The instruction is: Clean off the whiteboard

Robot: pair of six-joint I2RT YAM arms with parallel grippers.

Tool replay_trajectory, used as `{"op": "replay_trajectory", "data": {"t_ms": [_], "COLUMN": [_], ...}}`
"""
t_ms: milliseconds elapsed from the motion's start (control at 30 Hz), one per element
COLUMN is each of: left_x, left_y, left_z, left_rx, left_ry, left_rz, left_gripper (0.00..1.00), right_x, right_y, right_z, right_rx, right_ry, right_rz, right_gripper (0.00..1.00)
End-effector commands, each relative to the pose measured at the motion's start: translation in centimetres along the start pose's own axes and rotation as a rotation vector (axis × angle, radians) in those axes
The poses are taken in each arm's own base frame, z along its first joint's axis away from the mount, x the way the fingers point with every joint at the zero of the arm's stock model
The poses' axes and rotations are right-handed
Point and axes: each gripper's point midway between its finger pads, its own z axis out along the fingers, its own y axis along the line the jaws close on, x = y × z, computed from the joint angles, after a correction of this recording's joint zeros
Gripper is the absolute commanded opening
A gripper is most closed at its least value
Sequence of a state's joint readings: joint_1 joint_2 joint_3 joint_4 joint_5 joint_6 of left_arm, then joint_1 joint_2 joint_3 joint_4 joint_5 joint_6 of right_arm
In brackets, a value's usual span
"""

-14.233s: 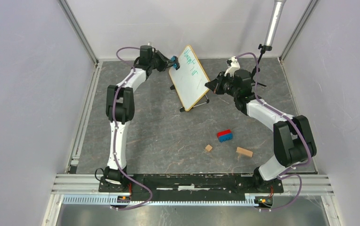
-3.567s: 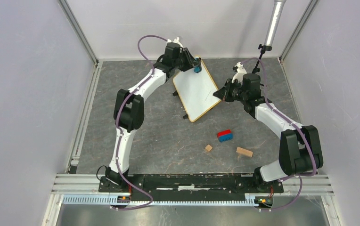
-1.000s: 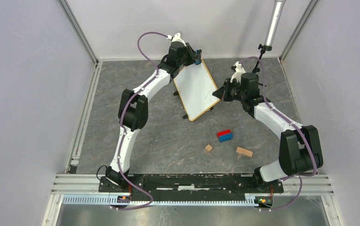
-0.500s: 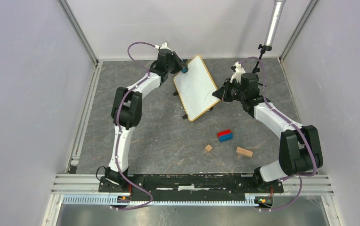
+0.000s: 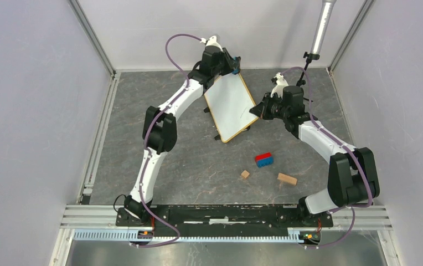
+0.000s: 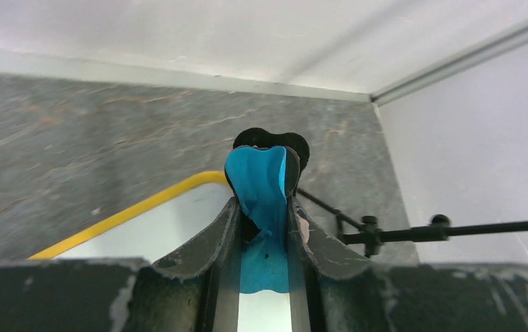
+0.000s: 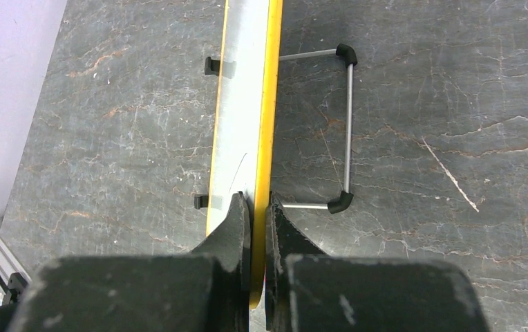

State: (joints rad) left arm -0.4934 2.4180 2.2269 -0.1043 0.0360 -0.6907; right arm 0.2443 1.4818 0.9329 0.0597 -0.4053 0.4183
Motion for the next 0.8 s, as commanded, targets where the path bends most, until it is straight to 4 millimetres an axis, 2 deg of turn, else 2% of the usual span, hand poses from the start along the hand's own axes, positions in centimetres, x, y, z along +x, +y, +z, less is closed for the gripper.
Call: {"op": "replay_trajectory", "data": {"t_ms": [0, 133, 200, 233, 267, 367, 533, 767], "left_x": [3.5, 4.6, 5.4, 5.0, 5.7, 4.8, 2.2, -2.0], "left_y": [-3.5, -0.2, 2.6, 3.7, 5.3, 7.4, 7.3, 4.6], "left_z": [1.5, 2.1, 1.6, 1.2, 0.8, -0.1, -1.3, -4.2], "left_rx": [0.127, 0.082, 0.017, -0.001, -0.033, -0.016, 0.037, 0.148], "left_ry": [0.052, 0.100, 0.107, 0.095, 0.110, 0.088, 0.046, -0.084], "left_rz": [0.067, 0.032, 0.029, 0.022, 0.005, -0.056, -0.078, -0.100], "left_gripper": [0.13, 0.13, 0.12, 0.11, 0.11, 0.10, 0.10, 0.10], "right_x": [1.0, 0.9, 1.0, 1.0, 1.1, 1.3, 1.4, 1.5], "right_y": [4.6, 4.5, 4.5, 4.5, 4.5, 4.5, 4.5, 4.3], "right_z": [-0.1, -0.3, -0.2, -0.2, -0.2, -0.1, 0.0, 0.0], "right_rx": [-0.192, -0.188, -0.186, -0.189, -0.190, -0.197, -0.198, -0.190], "right_ry": [0.043, 0.039, 0.040, 0.040, 0.042, 0.044, 0.045, 0.049], "right_rz": [-0.199, -0.204, -0.205, -0.205, -0.203, -0.197, -0.194, -0.194], "right_gripper": [0.00, 0.00, 0.00, 0.00, 0.00, 0.00, 0.00, 0.00]}}
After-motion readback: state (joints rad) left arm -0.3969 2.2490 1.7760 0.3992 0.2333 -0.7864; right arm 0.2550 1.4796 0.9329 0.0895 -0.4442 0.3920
